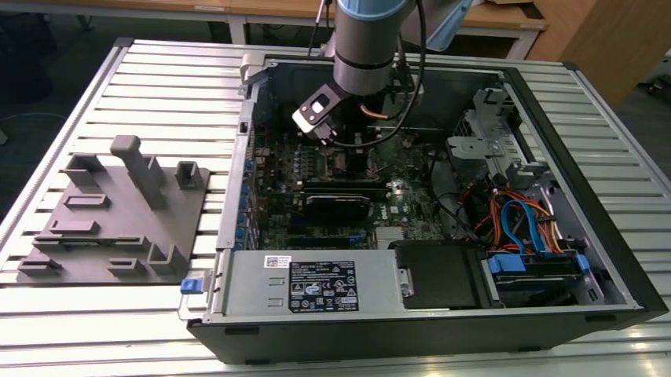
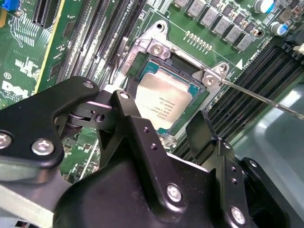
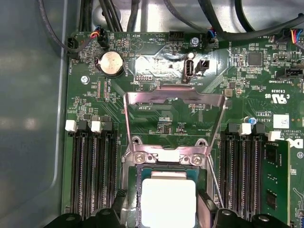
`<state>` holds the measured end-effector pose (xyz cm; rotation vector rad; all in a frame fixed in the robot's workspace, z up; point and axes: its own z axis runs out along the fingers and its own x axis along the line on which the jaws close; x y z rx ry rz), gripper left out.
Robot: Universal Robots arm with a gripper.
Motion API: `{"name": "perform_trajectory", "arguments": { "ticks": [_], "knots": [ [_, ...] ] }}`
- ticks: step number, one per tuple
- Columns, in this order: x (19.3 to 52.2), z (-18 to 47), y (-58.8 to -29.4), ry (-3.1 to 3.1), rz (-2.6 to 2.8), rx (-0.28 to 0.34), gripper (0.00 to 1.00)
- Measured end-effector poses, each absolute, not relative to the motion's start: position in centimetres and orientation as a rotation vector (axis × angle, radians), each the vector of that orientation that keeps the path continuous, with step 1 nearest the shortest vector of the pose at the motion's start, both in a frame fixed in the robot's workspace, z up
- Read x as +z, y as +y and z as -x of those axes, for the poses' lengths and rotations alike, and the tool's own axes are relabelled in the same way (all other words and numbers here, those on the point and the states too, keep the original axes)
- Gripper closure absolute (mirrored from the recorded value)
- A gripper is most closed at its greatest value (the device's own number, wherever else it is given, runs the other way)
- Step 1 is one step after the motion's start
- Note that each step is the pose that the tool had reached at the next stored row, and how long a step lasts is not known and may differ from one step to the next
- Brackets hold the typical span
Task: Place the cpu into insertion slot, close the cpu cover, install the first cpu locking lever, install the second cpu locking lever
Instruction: 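Place the cpu into insertion slot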
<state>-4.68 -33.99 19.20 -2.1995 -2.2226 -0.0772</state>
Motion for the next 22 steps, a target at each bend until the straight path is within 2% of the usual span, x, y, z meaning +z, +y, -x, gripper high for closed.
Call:
{"name": "perform_trajectory", "arguments": {
  "ticks": [22],
  "knots": [
    [19.32,4.75,-33.92,-2.184,2.246,-0.07,0.33]
  ]
}}
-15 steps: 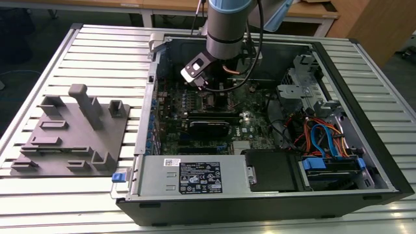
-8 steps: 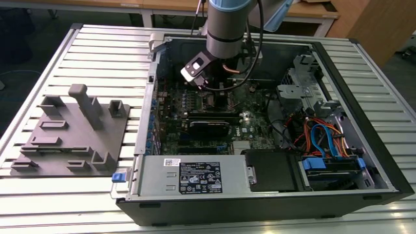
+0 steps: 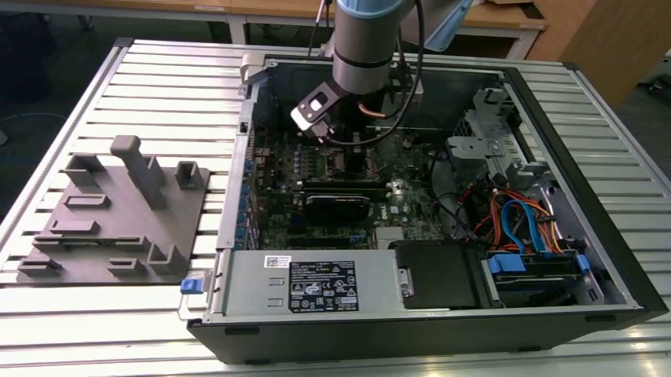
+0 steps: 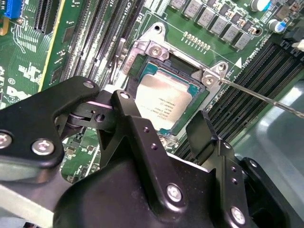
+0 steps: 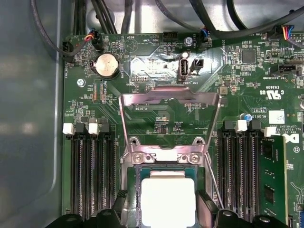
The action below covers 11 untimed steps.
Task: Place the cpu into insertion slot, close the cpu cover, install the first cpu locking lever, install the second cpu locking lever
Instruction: 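Place the cpu into insertion slot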
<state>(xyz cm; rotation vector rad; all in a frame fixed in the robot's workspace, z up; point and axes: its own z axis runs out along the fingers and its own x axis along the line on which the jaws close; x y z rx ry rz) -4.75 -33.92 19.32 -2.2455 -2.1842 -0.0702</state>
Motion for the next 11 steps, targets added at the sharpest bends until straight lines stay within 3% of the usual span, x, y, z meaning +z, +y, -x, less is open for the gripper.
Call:
{"name": "perform_trajectory", "arguments": {
  "ticks": [7,11],
  "knots": [
    [19.31,4.75,-33.89,-2.17,2.254,-0.076,0.33],
    [19.31,4.75,-33.89,-2.186,2.269,-0.044,0.33]
  ]
}}
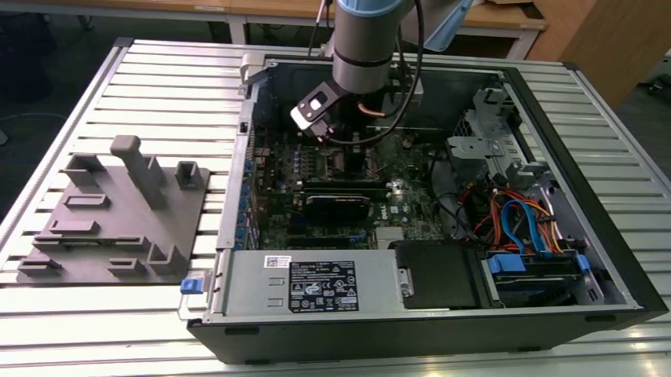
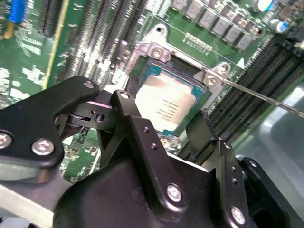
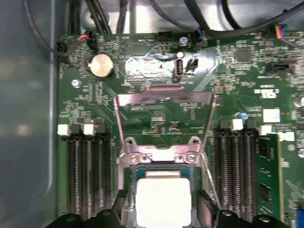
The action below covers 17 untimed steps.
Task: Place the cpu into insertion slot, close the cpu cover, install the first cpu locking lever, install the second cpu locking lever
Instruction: 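Place the cpu into insertion slot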
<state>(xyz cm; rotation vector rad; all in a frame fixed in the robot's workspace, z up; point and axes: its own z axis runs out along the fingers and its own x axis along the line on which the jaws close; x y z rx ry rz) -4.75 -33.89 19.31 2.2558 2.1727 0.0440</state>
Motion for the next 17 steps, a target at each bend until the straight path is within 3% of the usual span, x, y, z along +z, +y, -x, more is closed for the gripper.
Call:
{"name": "perform_trajectory", "arguments": {
  "ticks": [17],
  "knots": [
    [20.17,4.75,-33.89,2.183,-2.235,0.032,0.33]
  ]
}}
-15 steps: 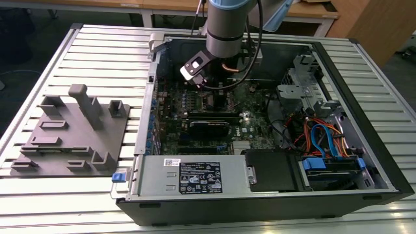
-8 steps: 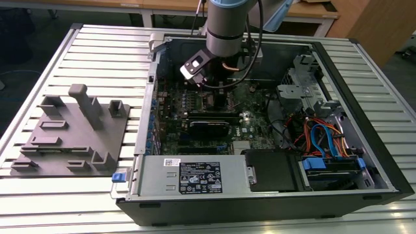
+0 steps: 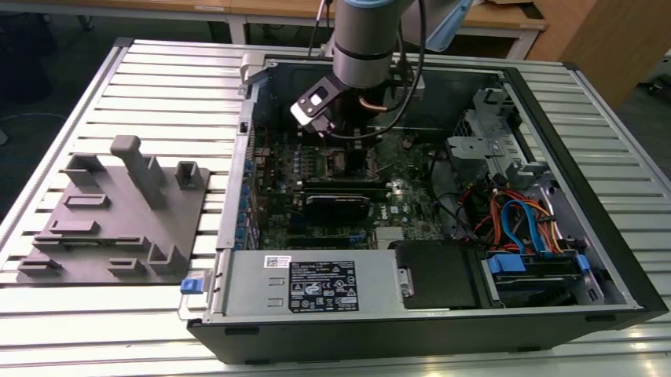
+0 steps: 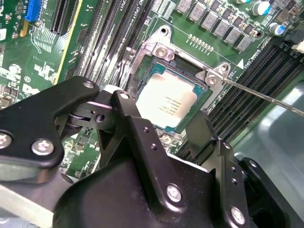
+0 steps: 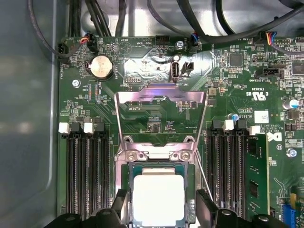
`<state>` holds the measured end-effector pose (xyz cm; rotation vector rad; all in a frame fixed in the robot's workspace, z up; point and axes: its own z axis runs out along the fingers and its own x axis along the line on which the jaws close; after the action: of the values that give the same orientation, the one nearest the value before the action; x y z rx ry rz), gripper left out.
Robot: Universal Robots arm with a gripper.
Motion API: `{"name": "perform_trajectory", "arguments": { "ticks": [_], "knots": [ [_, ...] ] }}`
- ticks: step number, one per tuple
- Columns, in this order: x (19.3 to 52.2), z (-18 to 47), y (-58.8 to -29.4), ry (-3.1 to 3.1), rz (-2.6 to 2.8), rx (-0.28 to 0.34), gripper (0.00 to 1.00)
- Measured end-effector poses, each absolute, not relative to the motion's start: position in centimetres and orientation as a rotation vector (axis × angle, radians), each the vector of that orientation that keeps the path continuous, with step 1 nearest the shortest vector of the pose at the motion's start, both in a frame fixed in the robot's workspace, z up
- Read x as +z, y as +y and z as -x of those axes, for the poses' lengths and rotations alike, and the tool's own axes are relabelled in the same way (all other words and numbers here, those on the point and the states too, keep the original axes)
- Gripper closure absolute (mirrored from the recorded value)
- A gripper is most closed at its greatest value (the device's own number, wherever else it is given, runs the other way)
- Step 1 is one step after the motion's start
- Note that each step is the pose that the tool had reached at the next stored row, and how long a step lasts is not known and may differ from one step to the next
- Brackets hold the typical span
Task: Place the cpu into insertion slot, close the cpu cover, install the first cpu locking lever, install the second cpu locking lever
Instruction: 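Place the cpu into insertion slot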
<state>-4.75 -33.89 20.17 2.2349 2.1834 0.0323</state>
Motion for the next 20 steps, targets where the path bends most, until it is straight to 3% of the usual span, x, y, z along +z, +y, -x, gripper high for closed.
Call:
{"name": "perform_trajectory", "arguments": {
  "ticks": [4,7,11,16,20],
  "knots": [
    [20.4,4.8,-33.9,2.195,-2.224,0.032,0.35],
    [20.7,4.8,-33.9,2.201,-2.218,0.032,0.53],
    [21.1,4.8,-33.9,2.205,-2.214,0.032,0.64],
    [21.3,4.7,-33.9,2.204,-2.213,0.03,0.88],
    [21.3,4.8,-33.9,2.203,-2.213,0.029,0.9]
  ]
}}
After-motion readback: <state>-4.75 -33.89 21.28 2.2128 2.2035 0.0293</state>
